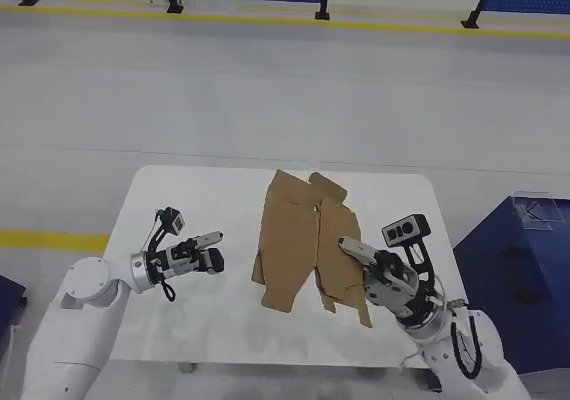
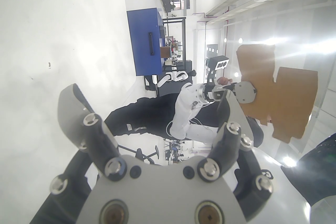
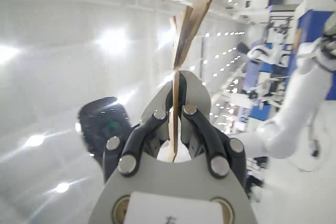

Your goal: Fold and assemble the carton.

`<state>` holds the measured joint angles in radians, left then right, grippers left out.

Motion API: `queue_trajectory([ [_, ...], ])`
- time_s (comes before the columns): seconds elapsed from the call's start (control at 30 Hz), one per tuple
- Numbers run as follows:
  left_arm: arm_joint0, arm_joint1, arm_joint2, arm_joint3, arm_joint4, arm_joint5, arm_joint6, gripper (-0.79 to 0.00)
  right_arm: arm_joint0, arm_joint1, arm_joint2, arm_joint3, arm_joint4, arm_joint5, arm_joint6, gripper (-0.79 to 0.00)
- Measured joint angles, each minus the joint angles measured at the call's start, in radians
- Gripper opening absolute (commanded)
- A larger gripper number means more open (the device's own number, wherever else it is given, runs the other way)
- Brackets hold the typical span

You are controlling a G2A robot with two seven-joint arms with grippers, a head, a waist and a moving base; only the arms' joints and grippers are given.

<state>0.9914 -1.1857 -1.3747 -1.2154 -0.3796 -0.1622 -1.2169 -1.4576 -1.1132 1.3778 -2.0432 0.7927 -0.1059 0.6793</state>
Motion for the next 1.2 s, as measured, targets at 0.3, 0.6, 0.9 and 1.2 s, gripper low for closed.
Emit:
queue_trajectory([
  [0.3, 0.000, 0.000, 0.000, 0.000, 0.000, 0.000, 0.000, 0.000, 0.037, -0.009, -0.058, 0.061, -0.203, -0.074, -0.084, -0.785],
  [0.6, 0.000, 0.000, 0.000, 0.000, 0.000, 0.000, 0.000, 0.000, 0.037, -0.008, -0.058, 0.061, -0.204, -0.074, -0.084, -0.785],
  [0.9, 0.008, 0.010, -0.133, 0.041, -0.338, 0.151, -0.070, 0.000, 0.009, -0.003, -0.046, 0.084, -0.375, -0.046, -0.110, -0.785],
  [1.2, 0.084, 0.026, -0.091, -0.183, -0.272, 0.199, -0.154, 0.000, -0.018, 0.004, -0.079, 0.060, -0.548, -0.039, -0.039, -0.785],
])
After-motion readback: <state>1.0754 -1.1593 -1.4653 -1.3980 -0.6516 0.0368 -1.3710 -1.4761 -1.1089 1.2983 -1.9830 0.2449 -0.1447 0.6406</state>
